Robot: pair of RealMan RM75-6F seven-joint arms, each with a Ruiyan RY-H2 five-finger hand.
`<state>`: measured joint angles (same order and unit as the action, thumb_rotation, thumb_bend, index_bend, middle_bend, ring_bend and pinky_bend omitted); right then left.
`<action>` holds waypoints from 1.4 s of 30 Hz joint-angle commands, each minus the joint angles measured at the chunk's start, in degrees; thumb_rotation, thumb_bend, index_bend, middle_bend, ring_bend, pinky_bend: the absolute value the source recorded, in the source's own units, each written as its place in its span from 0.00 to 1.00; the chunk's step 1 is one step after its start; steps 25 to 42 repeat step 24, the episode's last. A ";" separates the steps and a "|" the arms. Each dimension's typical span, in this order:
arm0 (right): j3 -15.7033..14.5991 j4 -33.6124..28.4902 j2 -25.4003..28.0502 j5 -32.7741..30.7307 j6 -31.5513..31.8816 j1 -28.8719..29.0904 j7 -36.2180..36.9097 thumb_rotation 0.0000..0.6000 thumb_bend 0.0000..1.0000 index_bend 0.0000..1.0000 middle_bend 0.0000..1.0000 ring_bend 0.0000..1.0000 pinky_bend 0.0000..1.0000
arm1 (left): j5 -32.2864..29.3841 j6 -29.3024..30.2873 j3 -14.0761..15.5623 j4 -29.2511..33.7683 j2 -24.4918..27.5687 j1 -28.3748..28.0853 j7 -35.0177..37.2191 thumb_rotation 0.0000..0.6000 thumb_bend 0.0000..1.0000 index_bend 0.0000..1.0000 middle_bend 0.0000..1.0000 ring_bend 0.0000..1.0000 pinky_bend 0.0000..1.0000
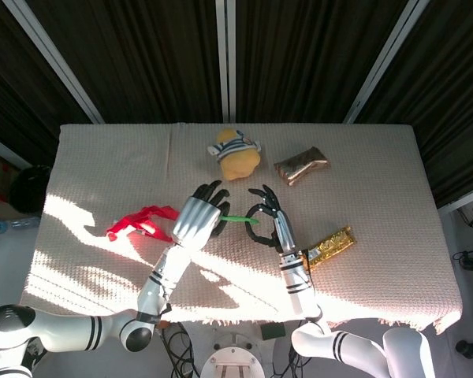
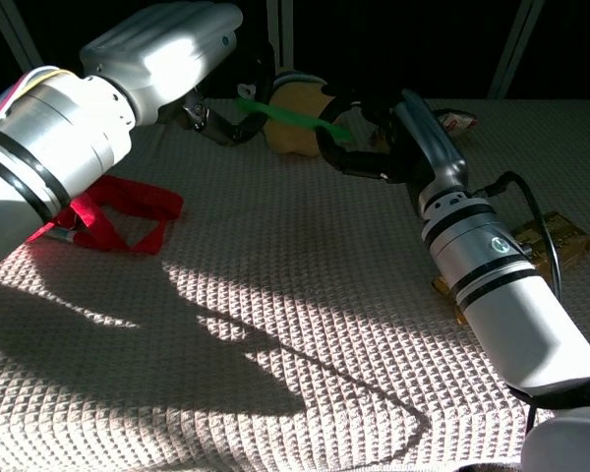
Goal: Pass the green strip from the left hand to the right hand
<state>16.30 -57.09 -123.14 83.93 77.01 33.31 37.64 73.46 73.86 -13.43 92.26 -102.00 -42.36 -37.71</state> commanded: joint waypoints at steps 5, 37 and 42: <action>-0.10 0.72 0.60 1.39 4.91 -1.42 -4.27 1.00 0.44 0.60 0.15 0.00 0.00 | 0.80 1.10 0.32 -0.08 0.42 0.94 1.05 1.00 0.42 0.61 0.31 0.17 0.26; 0.53 -2.53 7.43 1.23 12.15 -5.87 -7.50 1.00 0.45 0.63 0.15 0.00 0.00 | 3.47 5.86 2.62 2.76 6.28 7.25 5.49 1.00 0.42 0.61 0.32 0.17 0.26; 0.53 -2.53 7.43 1.23 12.15 -5.87 -7.50 1.00 0.45 0.63 0.15 0.00 0.00 | 3.47 5.86 2.62 2.76 6.28 7.25 5.49 1.00 0.42 0.61 0.32 0.17 0.26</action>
